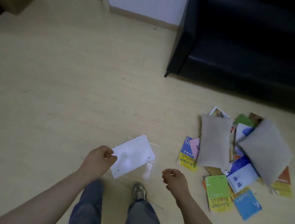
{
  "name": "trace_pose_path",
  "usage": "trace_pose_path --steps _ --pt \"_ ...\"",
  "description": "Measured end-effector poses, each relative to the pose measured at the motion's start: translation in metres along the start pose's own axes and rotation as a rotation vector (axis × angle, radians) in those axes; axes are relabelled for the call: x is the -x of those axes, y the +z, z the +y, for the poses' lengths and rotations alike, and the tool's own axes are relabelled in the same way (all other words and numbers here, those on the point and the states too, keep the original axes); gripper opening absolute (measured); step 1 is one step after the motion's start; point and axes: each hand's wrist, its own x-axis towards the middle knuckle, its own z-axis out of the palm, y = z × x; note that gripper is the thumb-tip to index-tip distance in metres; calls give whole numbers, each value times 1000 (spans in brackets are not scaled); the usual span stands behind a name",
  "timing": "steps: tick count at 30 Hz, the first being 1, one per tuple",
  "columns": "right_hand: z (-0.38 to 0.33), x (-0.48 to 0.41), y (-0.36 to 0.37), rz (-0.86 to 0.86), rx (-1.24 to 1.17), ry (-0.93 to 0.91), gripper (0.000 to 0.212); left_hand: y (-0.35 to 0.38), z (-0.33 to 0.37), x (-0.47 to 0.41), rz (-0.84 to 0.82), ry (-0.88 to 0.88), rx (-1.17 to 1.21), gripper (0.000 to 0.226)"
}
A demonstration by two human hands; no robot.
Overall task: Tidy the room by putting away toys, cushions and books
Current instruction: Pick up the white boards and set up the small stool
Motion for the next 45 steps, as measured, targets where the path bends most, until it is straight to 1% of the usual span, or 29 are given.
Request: trace_pose_path --steps 3,7,12,16,19,22,23,25,27,29,31,33,37,39,40,43,44,45 --pt "5 -4 18 55 -92 62 16 -11 0 -33 -69 41 -80 22" --pt "10 -13 59 86 -185 159 16 -28 -8 -86 -165 102 -207 29" --pt "16 -45 102 124 -261 263 12 -21 -19 -144 -273 139 -295 33" --pt "29 -78 135 131 -328 320 29 4 -36 -191 -332 139 -330 37" --pt "44 -104 155 132 -382 377 30 27 -51 -219 -357 155 -365 38" --pt "60 -128 172 144 -416 408 26 50 -69 -242 -368 151 -383 41" --pt "66 -137 178 148 -415 414 29 57 -75 -249 -370 148 -388 43" --pt "78 -153 189 160 -422 426 44 71 -87 -263 -377 146 -394 47" --pt "94 -171 201 173 -447 430 50 88 -101 -278 -383 144 -409 51" --pt "107 -185 212 159 -470 467 47 104 -114 -292 -394 151 -430 52" --pt "117 -196 222 150 -493 510 36 118 -123 -302 -398 161 -447 52" --pt "127 -209 231 158 -511 522 30 133 -133 -314 -398 166 -443 52" --pt "143 -238 246 147 -529 511 29 158 -149 -335 -400 149 -421 57" --pt "147 -251 253 126 -517 515 34 166 -156 -348 -396 156 -456 58" --pt "149 -256 257 115 -529 519 39 170 -158 -354 -412 151 -478 55" --pt "158 -273 264 100 -590 506 72 181 -163 -366 -475 124 -516 30" --pt "159 -277 263 94 -629 495 80 185 -165 -369 -489 125 -508 30" --pt "160 -283 262 76 -666 487 81 189 -167 -372 -497 133 -494 32"
